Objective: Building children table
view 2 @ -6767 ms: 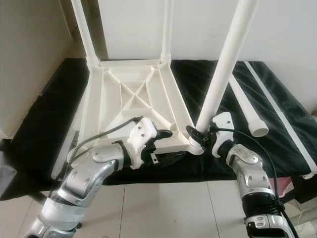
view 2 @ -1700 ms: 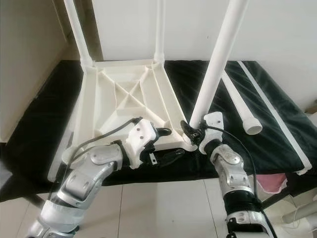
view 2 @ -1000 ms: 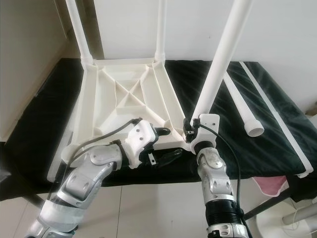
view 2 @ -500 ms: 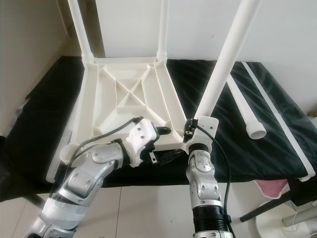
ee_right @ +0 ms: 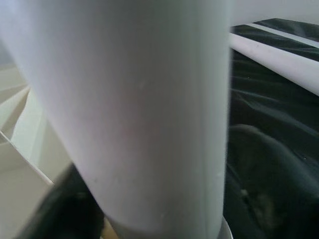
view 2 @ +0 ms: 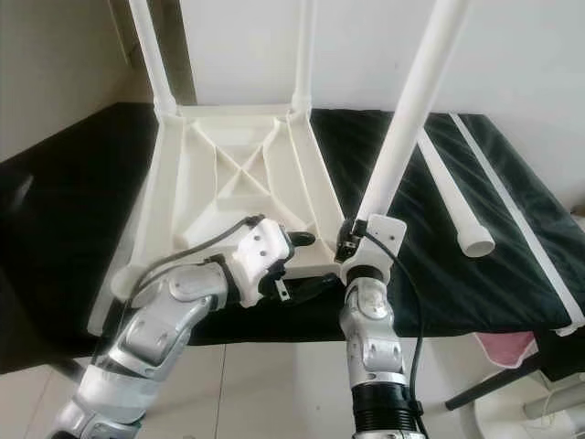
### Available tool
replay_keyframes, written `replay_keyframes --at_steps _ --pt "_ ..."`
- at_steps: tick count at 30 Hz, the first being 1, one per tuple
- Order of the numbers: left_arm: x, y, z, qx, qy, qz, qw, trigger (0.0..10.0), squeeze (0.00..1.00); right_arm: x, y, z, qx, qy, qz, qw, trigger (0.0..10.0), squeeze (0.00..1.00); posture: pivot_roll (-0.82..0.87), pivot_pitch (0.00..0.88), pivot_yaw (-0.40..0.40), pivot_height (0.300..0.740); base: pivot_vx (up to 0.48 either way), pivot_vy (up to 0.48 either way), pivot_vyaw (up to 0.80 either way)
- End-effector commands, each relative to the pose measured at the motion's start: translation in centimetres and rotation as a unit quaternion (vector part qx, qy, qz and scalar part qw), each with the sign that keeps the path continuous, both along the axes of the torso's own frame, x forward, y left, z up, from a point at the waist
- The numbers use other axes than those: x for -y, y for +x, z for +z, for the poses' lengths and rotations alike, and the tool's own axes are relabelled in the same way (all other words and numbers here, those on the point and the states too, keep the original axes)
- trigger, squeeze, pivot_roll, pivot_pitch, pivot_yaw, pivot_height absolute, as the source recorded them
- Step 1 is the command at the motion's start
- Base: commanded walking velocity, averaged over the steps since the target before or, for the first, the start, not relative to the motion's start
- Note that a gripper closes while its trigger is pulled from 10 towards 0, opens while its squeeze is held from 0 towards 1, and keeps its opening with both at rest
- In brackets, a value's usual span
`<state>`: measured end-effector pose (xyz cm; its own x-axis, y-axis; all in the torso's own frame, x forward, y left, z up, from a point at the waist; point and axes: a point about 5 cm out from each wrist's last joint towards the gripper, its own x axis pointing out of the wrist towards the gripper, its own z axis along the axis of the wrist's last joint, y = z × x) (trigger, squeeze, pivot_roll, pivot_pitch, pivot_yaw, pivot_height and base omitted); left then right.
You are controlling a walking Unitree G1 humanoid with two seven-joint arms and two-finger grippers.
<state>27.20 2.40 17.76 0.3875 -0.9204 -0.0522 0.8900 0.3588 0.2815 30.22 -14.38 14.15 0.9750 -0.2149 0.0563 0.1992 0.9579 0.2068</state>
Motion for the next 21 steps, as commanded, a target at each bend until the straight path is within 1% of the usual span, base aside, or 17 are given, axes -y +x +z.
replay_keyframes --at_steps 1,10,11,13,14,19,21 --pt "-0.2 0.3 -0.1 0.008 -0.010 0.042 0.999 10.0 0.00 0.2 -0.2 -0.1 -0.001 0.010 0.001 1.000 10.0 1.00 -0.01 0.000 -0.030 0.740 0.000 0.000 0.00" --pt "-0.2 0.3 0.0 0.008 -0.010 0.045 0.999 10.0 0.00 0.7 -0.4 0.0 0.002 0.001 0.024 1.000 10.0 1.00 -0.01 0.000 -0.027 0.740 0.000 0.000 0.00" --pt "-0.3 0.3 0.0 0.008 -0.009 0.045 0.999 10.0 0.00 0.8 -0.4 0.0 0.002 -0.005 0.033 0.999 10.0 0.29 -0.01 0.000 -0.027 0.740 0.000 0.000 0.00" --pt "-0.3 0.3 -0.1 0.008 -0.009 0.046 0.999 10.0 0.00 0.9 -0.5 -0.1 0.003 -0.010 0.039 0.999 10.0 0.29 -0.01 0.000 -0.027 0.740 0.000 0.000 0.00" --pt "-0.3 0.3 -0.1 0.008 -0.009 0.046 0.999 10.0 0.00 1.0 -0.5 -0.1 0.002 -0.012 0.049 0.999 10.0 0.00 -0.01 0.001 -0.025 0.740 0.000 0.000 0.00" --pt "-0.3 0.2 -0.1 0.007 -0.010 0.046 0.999 10.0 0.00 1.5 -0.5 -0.2 0.002 -0.025 0.078 0.997 10.0 0.00 -0.01 0.002 -0.025 0.740 0.000 0.000 0.00" --pt "-0.3 0.3 -0.1 0.006 -0.011 0.048 0.999 10.0 0.00 1.6 -0.3 -0.3 -0.001 -0.036 0.115 0.993 10.0 0.00 -0.02 0.010 -0.024 0.740 0.000 0.000 0.00"
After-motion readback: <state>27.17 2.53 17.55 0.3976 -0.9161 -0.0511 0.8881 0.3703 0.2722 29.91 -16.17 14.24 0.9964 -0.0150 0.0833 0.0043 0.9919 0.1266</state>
